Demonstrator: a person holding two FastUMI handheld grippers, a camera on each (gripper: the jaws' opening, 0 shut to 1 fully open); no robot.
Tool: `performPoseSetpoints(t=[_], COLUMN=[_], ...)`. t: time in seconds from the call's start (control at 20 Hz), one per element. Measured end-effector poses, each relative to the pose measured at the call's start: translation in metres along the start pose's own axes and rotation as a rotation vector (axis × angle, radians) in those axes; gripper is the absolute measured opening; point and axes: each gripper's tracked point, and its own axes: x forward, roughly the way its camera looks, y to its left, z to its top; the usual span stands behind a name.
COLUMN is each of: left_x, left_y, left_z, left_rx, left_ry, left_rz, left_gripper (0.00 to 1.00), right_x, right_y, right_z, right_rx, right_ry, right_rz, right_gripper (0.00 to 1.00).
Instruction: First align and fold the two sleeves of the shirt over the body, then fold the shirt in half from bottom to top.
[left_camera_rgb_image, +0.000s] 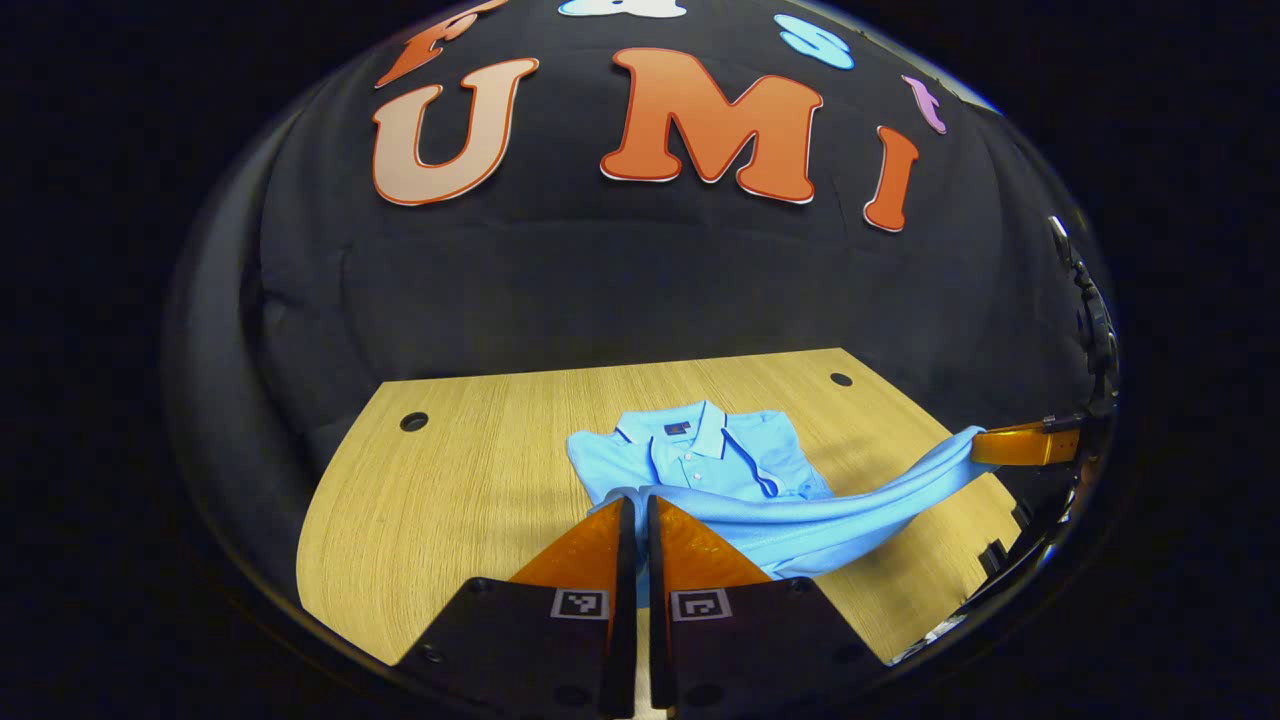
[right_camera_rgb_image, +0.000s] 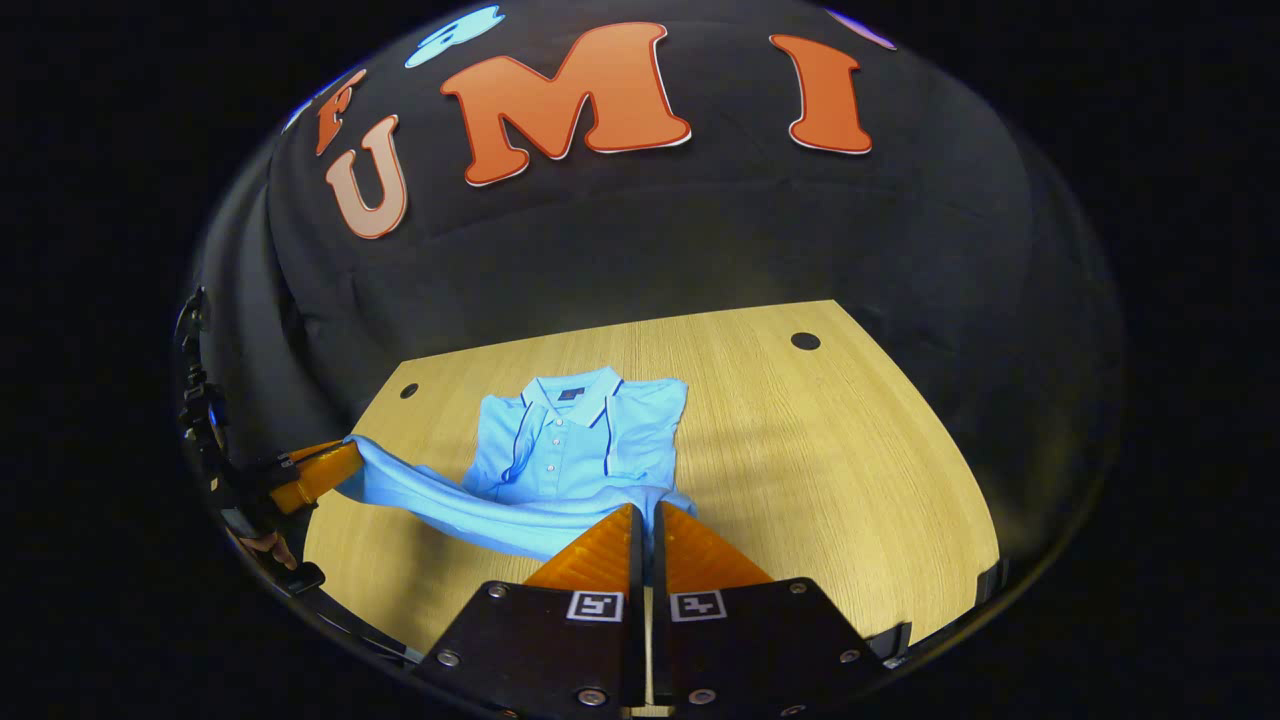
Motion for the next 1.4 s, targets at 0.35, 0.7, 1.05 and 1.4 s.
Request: performPoseSetpoints(t=[0.35,0.7,1.05,1.4], left_x=[0.069,0.155,0.226,0.232], left_y=[0.017,0.05,0.067,0.068], left_z=[0.044,0.048,0.048,0.052], left_rx=[0.016,0.003,0.003,0.023], left_ry=[-0.018,0.015,0.027,0.026], left_rz=[-0.019,-0.019,-0.021,-0.025], left_gripper=[0.09,0.09,0.09,0.42], right_x=[0.057,0.133,0.203,0.222], right_y=[0.006,0.012,0.01,0.021], right_z=[0.043,0.077,0.102,0.1], right_rx=[-0.014,-0.004,0.054,0.069], right_ry=[0.006,0.015,0.015,0.041], right_rz=[-0.017,-0.051,-0.079,-0.083], right_gripper=[0.03,0.03,0.03,0.24])
